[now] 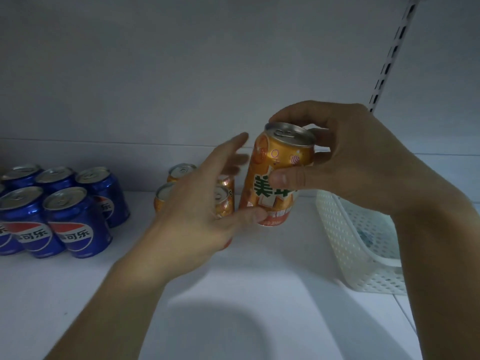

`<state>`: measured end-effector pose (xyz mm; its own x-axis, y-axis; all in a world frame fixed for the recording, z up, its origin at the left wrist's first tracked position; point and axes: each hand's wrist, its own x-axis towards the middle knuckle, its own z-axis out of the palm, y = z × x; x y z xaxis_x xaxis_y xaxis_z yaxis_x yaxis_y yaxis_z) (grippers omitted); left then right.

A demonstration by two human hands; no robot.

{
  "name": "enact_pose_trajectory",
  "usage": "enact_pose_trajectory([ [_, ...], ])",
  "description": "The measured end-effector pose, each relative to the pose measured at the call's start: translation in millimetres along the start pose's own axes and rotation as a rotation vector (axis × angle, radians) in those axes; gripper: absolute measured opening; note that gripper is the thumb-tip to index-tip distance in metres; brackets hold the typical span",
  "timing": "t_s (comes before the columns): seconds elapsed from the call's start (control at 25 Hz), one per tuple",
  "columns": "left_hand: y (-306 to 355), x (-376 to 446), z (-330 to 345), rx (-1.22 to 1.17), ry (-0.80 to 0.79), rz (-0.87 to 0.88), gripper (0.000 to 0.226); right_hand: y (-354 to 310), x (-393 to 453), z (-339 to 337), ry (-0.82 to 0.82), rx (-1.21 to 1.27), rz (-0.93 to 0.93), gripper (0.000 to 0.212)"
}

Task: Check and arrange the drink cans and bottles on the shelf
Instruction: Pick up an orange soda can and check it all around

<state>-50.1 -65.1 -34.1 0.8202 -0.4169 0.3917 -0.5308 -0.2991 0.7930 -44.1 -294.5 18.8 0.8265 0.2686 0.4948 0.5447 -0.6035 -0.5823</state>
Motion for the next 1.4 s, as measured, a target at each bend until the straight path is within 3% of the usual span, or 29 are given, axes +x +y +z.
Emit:
enact_pose_trajectory([
  [0.16, -29, 4, -17, 0.326, 0.182, 0.028, 0.037, -7, -9, 15, -0.117, -0.063, 0.229, 0.069],
  [0.28, -42, 6, -17, 0.445, 0.163, 0.017, 0.02, 3, -10, 33, -0.158, -0.197, 0.273, 0.067],
  [0.64, -56, 8, -16, 0.515, 0.077, -0.028, 0.023, 15, -8, 73, -0.154, -0.347, 0.306, 0.067],
  [1.4, -60, 9, -16, 0.491, 0.093, -0.023, 0.022, 23, -6, 81, -0.174, -0.418, 0.305, 0.07],
])
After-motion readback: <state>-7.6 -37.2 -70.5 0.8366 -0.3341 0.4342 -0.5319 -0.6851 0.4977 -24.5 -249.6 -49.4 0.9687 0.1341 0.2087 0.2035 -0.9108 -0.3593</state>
